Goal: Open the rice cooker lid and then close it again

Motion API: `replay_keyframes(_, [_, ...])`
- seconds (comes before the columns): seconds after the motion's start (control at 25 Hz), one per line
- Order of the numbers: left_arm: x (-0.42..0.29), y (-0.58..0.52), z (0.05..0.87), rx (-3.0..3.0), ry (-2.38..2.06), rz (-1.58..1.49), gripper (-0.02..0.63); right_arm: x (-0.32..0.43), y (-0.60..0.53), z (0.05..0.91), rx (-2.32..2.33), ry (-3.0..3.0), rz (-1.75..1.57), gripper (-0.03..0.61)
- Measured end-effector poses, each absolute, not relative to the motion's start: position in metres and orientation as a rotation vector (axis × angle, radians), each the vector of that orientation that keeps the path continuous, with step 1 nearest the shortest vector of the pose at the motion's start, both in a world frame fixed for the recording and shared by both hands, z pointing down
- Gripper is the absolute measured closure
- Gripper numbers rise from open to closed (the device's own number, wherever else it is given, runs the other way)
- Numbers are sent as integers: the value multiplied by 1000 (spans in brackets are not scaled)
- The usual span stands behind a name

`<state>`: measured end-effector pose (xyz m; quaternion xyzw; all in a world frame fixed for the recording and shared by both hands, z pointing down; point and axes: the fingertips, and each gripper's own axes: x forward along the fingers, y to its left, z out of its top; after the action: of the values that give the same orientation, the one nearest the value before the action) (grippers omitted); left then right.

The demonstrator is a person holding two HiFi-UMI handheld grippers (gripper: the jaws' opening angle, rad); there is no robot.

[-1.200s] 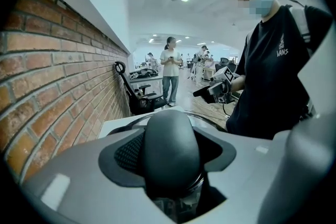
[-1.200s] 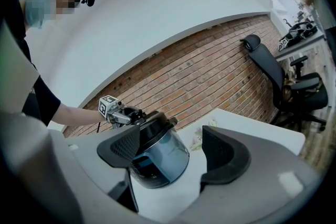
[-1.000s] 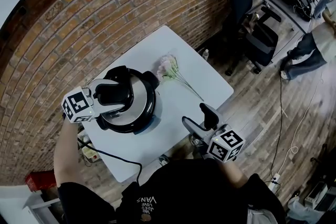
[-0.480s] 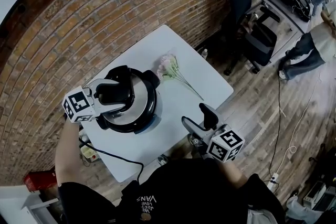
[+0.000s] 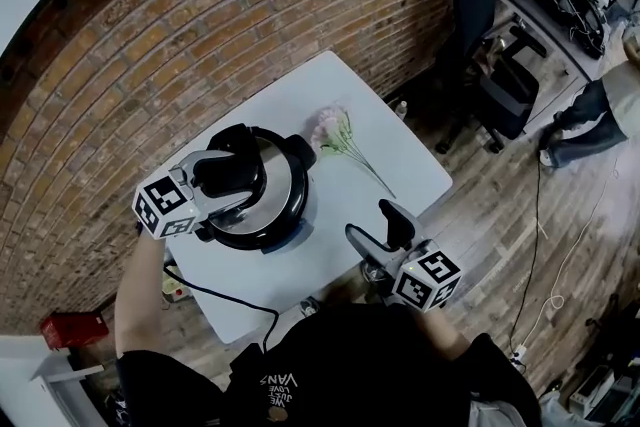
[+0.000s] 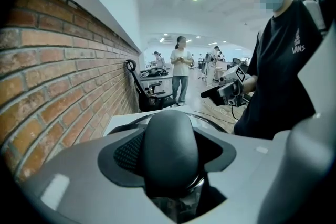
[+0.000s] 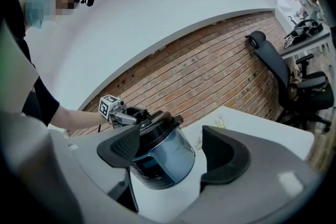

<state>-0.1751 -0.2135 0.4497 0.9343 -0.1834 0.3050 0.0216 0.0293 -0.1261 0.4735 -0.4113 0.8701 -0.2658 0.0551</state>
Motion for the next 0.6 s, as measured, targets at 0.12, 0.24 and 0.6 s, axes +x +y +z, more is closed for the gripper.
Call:
replay_keyframes(0.12, [-176,-215,450,2870,-673,912,333,24,-128,474,-1217,2651,-807,216])
replay_keyframes(0.24, [-178,-216,450,2837,-772,888,333,20,-130,474,-1187,2668,-807,216])
replay_keyframes(0.6, [-181,-221,449,2747,-999,835,331,10,-137,469,-1104,2721,-802,216])
